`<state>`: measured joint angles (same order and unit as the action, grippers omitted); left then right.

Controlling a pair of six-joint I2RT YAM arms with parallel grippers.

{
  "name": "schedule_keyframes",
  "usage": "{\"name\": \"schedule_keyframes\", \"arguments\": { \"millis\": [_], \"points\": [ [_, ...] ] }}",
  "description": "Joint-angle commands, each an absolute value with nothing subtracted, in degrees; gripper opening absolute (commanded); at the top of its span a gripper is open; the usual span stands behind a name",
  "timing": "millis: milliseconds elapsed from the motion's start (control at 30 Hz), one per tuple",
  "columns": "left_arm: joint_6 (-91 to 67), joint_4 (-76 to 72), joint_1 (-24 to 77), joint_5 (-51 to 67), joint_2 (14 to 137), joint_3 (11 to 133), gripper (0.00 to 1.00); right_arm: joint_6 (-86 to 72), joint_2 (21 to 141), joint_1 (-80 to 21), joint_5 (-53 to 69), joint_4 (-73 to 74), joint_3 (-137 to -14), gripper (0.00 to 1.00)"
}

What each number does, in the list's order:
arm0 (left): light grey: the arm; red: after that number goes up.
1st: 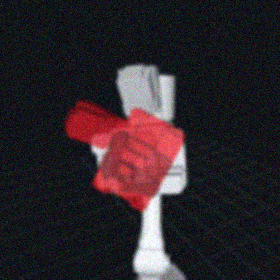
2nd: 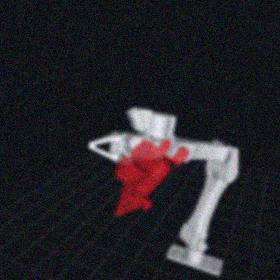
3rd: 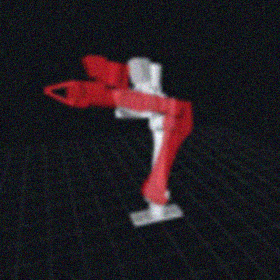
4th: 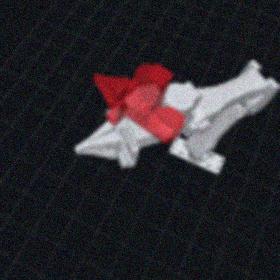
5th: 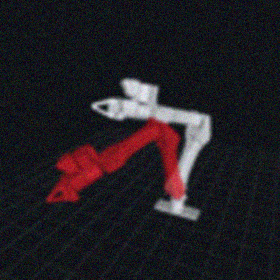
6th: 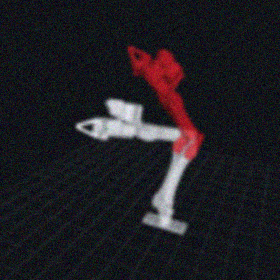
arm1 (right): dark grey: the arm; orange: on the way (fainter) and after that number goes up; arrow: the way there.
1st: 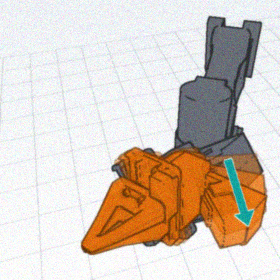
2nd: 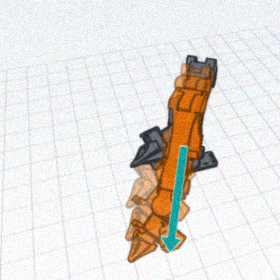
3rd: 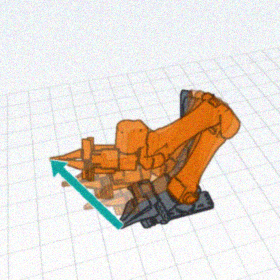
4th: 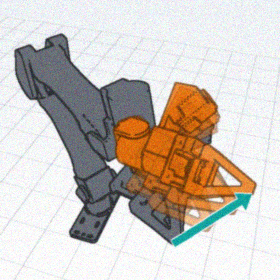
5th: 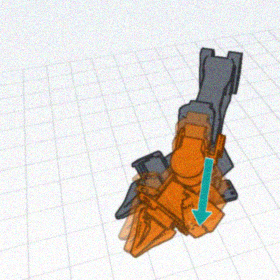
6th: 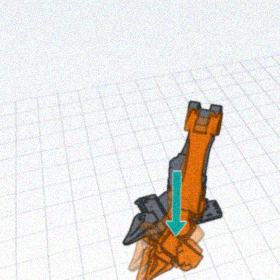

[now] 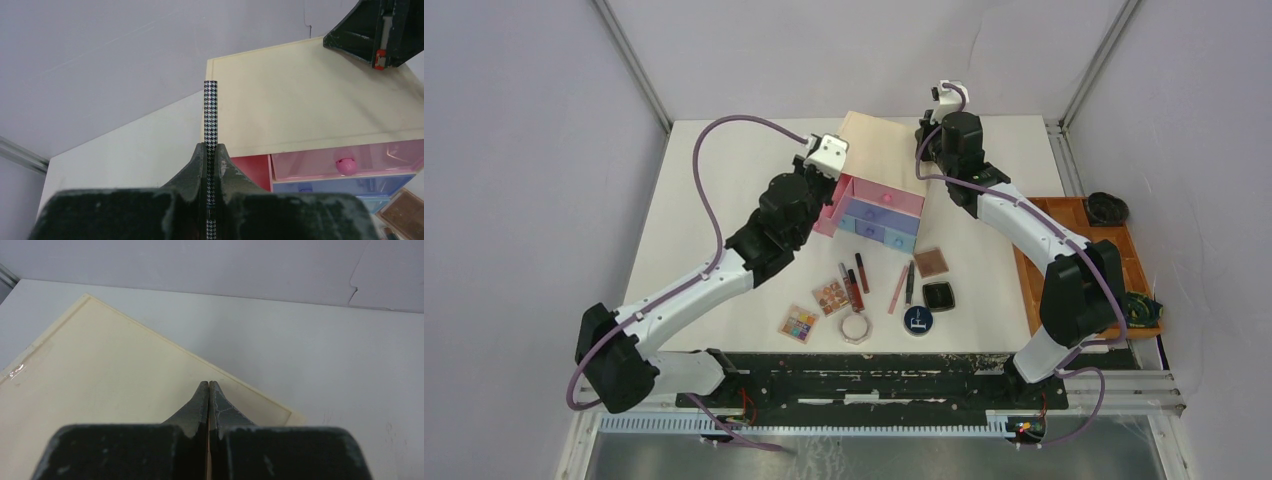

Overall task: Organize the makeup
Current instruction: Place the makeup in the drawer.

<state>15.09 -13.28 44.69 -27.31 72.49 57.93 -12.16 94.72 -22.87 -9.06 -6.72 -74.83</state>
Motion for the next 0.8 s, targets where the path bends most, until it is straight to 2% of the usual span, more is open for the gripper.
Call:
{"name": "schedule_keyframes", "arguments": {
  "millis": [0,267,467,600,767],
  "points": [
    [18.91,-9.37,44.08,-26.96,70.39,65.61,0.03,-12.1,100.37,-22.42,-9.05,11.51,-70.74,0.01],
    [13.22,23.5,42.15,-24.17,78.96,87.51,0.03,-11.96,99.8,-22.37,-9.23,11.82,-70.64,0.01],
    [5.91,37.61,38.6,-13.47,81.91,96.28,0.03,-12.0,99.45,-22.25,-9.4,11.6,-70.32,0.01],
    [2.36,46.81,38.0,-7.67,83.41,98.49,0.03,-12.03,99.13,-22.13,-9.49,11.57,-69.93,0.01],
    [1.08,49.3,37.67,-5.13,82.34,95.28,0.03,-12.3,98.97,-22.01,-9.17,11.25,-69.77,0.01]
  ]
}}
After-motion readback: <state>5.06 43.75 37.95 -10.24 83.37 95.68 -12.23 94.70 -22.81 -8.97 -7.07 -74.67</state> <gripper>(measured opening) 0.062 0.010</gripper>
